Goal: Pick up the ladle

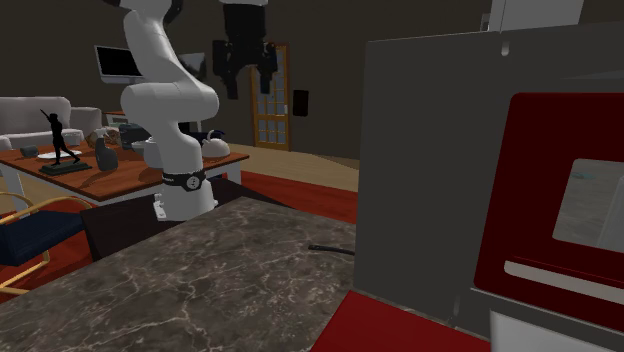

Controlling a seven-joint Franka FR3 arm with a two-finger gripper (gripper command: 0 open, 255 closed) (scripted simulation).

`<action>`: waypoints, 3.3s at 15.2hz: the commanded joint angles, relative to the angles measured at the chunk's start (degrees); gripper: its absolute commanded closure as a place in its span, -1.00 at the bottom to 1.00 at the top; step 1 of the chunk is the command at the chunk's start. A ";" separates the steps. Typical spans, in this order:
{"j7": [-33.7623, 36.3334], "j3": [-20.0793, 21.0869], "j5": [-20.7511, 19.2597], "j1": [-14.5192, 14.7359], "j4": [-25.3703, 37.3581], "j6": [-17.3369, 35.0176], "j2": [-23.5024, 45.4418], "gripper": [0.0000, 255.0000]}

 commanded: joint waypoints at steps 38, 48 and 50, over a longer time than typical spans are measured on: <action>11.74 3.01 -17.09 2.87 31.90 41.02 65.19 -1.00; 11.74 3.01 -17.09 2.87 31.91 41.02 65.19 1.00; 11.48 3.15 -16.85 2.79 31.98 39.91 64.14 1.00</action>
